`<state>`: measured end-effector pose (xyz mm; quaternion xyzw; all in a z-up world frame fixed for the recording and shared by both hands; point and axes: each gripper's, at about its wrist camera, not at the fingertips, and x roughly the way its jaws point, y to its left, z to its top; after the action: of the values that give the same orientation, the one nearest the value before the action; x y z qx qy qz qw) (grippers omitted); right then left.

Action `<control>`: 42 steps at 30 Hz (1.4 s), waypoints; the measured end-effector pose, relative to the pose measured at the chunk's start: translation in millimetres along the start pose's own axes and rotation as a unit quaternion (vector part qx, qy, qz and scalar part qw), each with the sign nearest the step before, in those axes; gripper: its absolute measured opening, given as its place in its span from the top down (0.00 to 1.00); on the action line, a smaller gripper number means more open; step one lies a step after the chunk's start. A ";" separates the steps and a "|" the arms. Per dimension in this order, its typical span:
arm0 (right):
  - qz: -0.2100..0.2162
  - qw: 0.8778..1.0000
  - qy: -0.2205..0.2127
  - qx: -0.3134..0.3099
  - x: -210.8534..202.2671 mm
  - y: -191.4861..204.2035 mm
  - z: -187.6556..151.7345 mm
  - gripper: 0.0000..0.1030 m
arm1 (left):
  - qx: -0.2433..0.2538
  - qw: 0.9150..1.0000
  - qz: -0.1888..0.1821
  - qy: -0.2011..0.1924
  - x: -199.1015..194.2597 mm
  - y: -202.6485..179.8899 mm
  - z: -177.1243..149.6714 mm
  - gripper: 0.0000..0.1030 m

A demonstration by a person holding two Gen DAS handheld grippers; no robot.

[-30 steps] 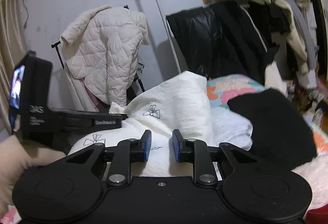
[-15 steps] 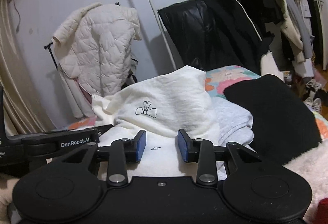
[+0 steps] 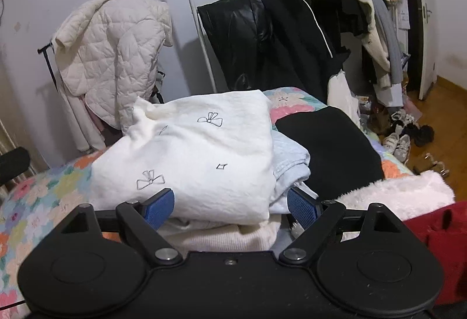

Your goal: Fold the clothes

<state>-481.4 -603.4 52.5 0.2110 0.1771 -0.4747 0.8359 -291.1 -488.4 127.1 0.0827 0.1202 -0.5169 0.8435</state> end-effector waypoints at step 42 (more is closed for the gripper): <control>-0.075 0.996 0.057 -0.003 15.1 -3.7 -30.1 0.07 | 0.038 0.991 0.006 0.124 5.9 -70.1 -53.9 0.00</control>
<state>-480.1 -600.2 18.8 0.2215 0.2412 -0.5228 0.7870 -357.4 -510.8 72.8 0.1790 0.2040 -0.5021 0.8211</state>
